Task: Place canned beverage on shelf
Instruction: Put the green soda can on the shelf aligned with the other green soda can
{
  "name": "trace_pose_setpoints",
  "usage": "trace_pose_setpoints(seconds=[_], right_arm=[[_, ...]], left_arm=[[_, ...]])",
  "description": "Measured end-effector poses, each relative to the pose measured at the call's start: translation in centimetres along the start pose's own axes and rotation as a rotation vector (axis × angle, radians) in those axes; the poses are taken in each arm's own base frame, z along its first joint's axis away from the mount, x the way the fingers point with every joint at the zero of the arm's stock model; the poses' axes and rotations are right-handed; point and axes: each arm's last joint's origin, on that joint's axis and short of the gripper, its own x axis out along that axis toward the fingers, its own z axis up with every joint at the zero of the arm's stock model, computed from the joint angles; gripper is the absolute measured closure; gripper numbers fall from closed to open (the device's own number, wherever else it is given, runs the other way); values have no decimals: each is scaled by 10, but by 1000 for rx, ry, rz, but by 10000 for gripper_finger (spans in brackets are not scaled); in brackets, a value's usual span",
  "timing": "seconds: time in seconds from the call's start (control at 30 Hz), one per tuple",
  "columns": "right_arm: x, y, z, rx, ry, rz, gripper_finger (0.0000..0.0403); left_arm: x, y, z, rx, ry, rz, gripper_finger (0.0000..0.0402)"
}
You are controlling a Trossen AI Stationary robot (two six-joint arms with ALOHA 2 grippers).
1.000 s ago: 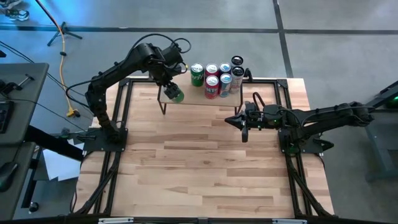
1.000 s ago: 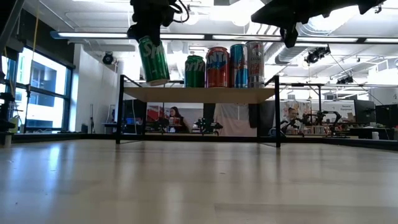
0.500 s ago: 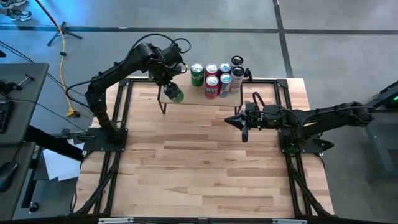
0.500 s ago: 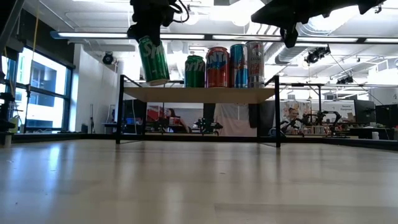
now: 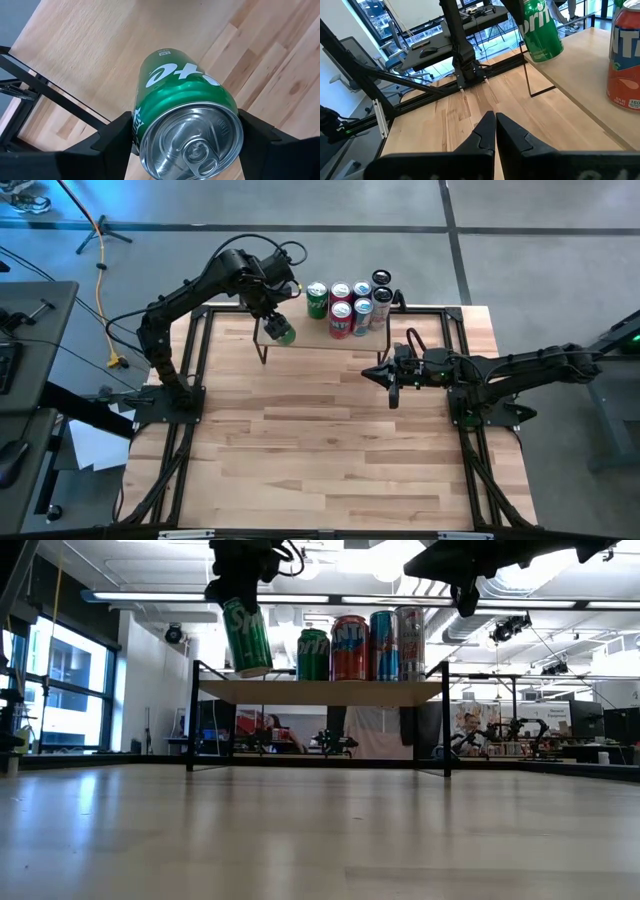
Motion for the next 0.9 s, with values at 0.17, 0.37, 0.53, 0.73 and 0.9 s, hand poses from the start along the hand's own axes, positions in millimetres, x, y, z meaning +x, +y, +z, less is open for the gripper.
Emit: trace_pose_setpoints(seconds=[0.17, 0.37, 0.53, 0.73, 0.9], right_arm=[[0, 0, 0, 0, 0, 0, 403], [0, 0, 0, 0, 0, 0, 403], [0, 0, 0, 0, 1, 0, 403], [0, 0, 0, 0, 1, -1, 403], [0, 0, 0, 0, 1, 0, 403]], left_arm=[[0, 0, 0, 9, -1, 0, 157], [0, 0, 0, 28, -1, 0, 157], [0, 0, 0, 41, -1, 0, 157], [0, 0, 0, 60, -1, 0, 157], [6, 0, -1, 86, 24, 2, 157]])
